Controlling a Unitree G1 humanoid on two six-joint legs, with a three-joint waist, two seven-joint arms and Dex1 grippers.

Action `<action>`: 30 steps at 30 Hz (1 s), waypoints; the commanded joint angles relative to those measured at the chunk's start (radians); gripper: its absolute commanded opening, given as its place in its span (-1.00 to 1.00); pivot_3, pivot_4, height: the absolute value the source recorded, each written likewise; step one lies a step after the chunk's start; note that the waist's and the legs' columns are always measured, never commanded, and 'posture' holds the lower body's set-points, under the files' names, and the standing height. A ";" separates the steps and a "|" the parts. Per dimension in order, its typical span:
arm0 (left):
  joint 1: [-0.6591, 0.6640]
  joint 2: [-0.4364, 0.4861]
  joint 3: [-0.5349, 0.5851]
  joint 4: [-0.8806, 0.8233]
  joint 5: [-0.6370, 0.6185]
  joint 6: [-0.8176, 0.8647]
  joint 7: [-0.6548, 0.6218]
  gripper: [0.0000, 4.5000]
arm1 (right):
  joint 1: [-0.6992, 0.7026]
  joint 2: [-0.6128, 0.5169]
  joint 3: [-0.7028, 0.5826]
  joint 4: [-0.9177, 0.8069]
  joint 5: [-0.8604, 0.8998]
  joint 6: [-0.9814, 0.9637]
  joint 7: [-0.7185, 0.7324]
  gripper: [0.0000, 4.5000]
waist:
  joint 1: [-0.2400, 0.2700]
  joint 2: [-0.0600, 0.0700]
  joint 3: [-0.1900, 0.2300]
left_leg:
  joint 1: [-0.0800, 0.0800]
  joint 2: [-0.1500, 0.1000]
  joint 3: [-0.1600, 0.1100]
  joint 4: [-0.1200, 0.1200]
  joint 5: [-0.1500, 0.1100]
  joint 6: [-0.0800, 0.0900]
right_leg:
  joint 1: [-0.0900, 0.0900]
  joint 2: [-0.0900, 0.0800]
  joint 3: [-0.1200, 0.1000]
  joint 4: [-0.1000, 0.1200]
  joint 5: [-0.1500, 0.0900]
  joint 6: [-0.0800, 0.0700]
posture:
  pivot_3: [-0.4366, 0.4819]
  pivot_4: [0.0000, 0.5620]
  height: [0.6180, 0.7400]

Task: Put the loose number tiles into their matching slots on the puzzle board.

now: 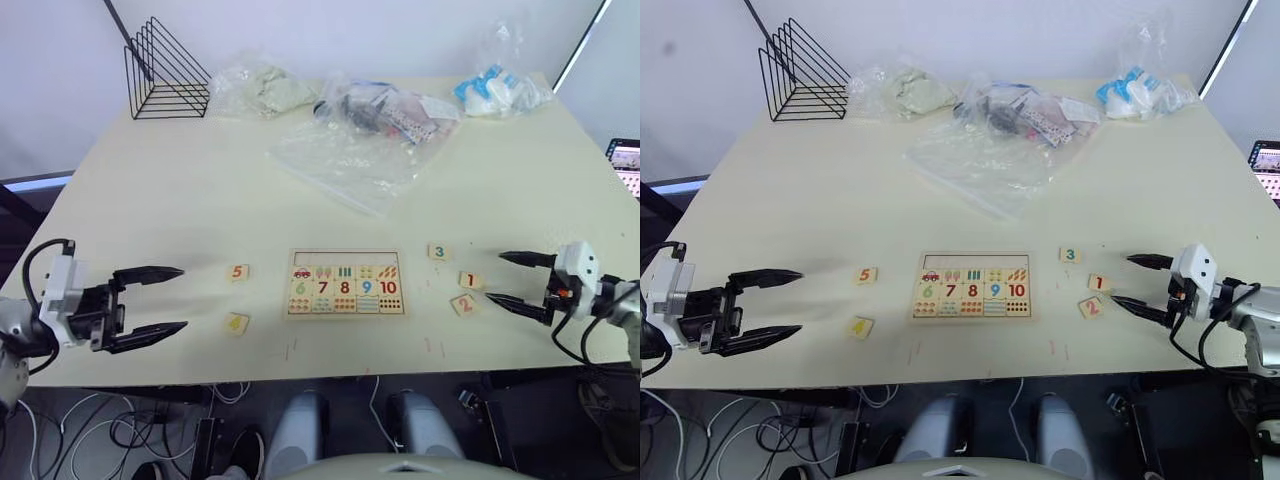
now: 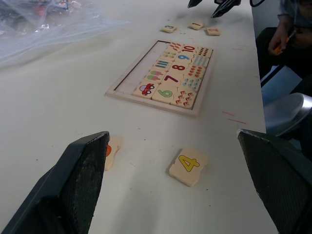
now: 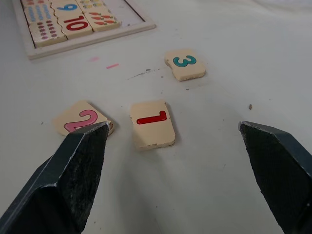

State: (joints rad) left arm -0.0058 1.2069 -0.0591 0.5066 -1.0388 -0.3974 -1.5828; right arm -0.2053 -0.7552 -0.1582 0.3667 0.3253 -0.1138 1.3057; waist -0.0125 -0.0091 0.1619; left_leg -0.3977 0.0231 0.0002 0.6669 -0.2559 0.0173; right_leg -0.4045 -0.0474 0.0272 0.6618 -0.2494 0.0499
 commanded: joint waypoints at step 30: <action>-0.029 0.042 -0.109 0.058 -0.082 -0.098 -0.032 1.00 | -0.092 -0.011 0.113 0.029 -0.089 0.067 -0.021 -0.61 | -0.001 0.000 0.001 | 0.000 0.000 0.000 0.000 0.000 0.000 | 0.000 0.001 0.000 0.000 0.002 0.003 | -0.05 -0.47 1.00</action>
State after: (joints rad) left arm -0.0287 1.2299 -0.1687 0.5586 -1.1032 -0.4688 -1.5840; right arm -0.2972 -0.7570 -0.0483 0.4100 0.2437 -0.0360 1.2829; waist -0.0132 -0.0094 0.1624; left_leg -0.3978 0.0229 0.0005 0.6673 -0.2559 0.0173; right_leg -0.4046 -0.0466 0.0273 0.6620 -0.2475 0.0533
